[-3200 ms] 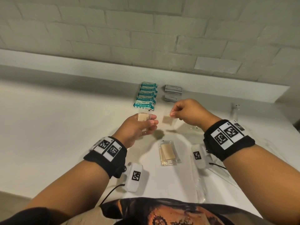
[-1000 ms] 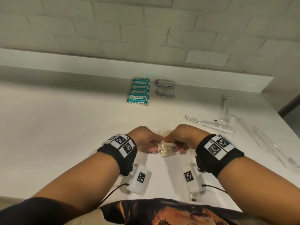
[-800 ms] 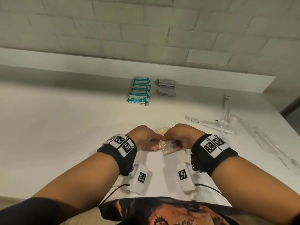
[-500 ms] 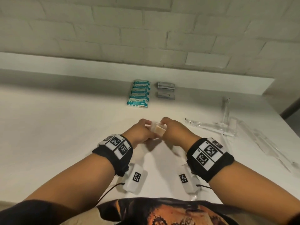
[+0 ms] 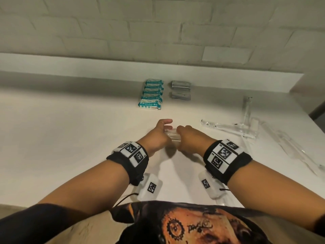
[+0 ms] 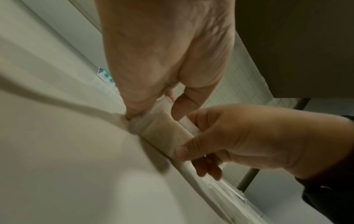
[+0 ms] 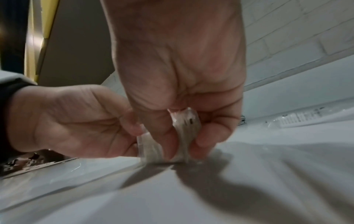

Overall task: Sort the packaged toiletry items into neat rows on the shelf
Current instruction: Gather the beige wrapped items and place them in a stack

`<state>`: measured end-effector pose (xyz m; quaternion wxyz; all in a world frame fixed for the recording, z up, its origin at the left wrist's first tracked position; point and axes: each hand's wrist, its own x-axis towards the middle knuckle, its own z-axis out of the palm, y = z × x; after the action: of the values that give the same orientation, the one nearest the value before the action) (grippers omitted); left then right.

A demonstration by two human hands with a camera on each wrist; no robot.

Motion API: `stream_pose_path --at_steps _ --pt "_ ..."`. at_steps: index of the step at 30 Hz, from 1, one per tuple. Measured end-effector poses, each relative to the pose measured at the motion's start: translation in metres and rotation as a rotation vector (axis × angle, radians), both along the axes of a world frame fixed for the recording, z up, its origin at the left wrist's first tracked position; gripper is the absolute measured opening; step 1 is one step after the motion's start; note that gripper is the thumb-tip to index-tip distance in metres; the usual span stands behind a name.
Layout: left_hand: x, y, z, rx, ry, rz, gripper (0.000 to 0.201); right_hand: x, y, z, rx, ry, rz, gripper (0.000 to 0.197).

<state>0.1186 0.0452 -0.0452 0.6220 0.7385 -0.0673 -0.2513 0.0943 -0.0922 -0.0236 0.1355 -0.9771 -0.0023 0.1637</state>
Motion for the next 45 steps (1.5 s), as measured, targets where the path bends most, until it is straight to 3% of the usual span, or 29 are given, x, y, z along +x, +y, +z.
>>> stream_pose_path --at_steps 4,8,11,17,21,24,28,30,33,38,43,45 --pt "-0.001 0.0 -0.002 -0.027 -0.042 0.022 0.075 0.007 -0.003 -0.001 0.02 -0.064 0.026 0.031" --pt "0.001 0.0 -0.007 -0.034 -0.057 0.044 0.073 0.008 -0.004 -0.005 0.045 -0.032 0.018 0.051" --pt "0.001 -0.005 -0.011 -0.023 -0.069 0.04 0.075 0.008 0.0 -0.009 0.057 -0.047 0.032 0.055" --pt "0.0 -0.006 -0.02 0.164 -0.174 0.059 0.054 0.005 0.003 -0.011 -0.036 -0.076 0.071 0.033" --pt "0.003 -0.004 -0.017 0.271 -0.202 0.087 0.053 0.005 0.005 -0.01 -0.017 -0.064 0.056 0.032" --pt "0.01 -0.006 -0.01 0.204 -0.152 0.221 0.054 0.014 -0.002 0.004 0.142 -0.093 -0.081 0.034" --pt "0.02 -0.016 0.005 -0.054 0.04 0.208 0.013 0.03 -0.006 0.019 0.512 -0.09 -0.316 0.025" --pt "0.026 -0.023 0.007 -0.116 0.09 0.254 0.013 0.037 -0.01 0.017 0.539 -0.117 -0.33 0.028" --pt "0.041 -0.035 0.007 -0.106 0.097 0.299 0.021 0.053 -0.022 0.01 0.579 -0.105 -0.368 0.024" --pt "0.078 -0.054 0.011 0.061 0.085 0.3 0.018 0.089 -0.032 -0.006 0.888 -0.101 -0.537 0.017" --pt "0.134 -0.069 -0.021 0.276 -0.019 0.264 0.027 0.124 -0.047 -0.011 0.683 -0.092 -0.624 0.025" --pt "0.142 -0.073 -0.021 0.35 -0.056 0.277 0.03 0.132 -0.049 -0.015 0.488 -0.119 -0.536 0.03"
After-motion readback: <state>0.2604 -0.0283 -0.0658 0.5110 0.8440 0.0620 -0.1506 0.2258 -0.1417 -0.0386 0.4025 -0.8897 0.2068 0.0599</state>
